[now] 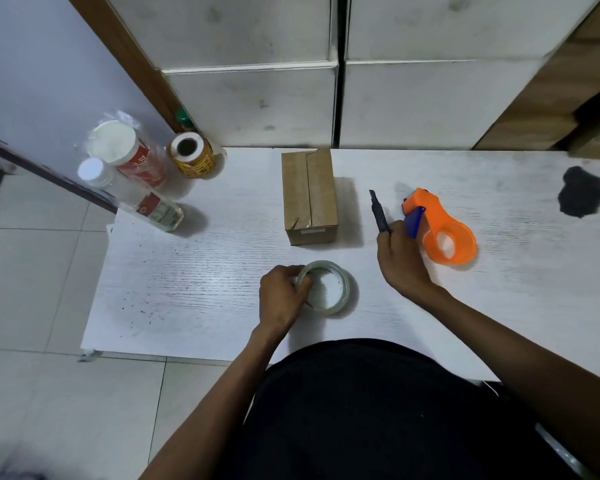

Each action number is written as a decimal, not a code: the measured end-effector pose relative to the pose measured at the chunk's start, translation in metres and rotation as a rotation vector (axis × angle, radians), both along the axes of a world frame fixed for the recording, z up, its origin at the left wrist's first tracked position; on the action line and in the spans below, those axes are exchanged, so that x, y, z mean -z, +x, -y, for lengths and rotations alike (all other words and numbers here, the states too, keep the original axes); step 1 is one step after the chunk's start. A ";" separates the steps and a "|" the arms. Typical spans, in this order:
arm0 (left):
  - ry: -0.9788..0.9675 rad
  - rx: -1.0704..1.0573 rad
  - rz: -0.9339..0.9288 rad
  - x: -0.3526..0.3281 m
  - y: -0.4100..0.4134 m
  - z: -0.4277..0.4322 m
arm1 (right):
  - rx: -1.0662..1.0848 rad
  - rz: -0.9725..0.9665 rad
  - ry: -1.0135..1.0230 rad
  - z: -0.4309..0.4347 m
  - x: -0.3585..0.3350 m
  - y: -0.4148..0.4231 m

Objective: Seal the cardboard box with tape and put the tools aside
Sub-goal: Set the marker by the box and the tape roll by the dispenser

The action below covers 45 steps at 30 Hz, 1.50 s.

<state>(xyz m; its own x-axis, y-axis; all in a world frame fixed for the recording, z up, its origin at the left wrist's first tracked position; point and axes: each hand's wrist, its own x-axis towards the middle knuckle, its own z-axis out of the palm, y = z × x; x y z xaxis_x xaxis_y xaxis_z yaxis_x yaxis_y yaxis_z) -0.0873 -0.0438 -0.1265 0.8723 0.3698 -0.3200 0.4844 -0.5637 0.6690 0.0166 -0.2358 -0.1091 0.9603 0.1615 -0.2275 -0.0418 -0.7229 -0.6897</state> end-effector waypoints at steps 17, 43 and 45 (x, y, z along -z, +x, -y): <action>-0.463 -0.350 -0.355 0.009 0.060 0.063 | 0.280 -0.124 0.307 0.011 -0.012 -0.002; 0.612 0.780 0.306 -0.049 0.091 -0.050 | 0.185 -0.181 0.288 0.004 -0.004 0.004; 0.619 0.775 0.332 -0.046 0.085 -0.057 | 0.175 -0.165 0.265 0.004 -0.003 0.006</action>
<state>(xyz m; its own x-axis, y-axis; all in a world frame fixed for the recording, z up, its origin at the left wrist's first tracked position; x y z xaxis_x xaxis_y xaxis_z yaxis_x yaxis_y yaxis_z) -0.0025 0.0129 -0.0804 0.9499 -0.3108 0.0340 -0.3114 -0.9310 0.1905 0.0224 -0.2400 -0.1064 0.9324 0.0715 -0.3544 -0.2761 -0.4919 -0.8257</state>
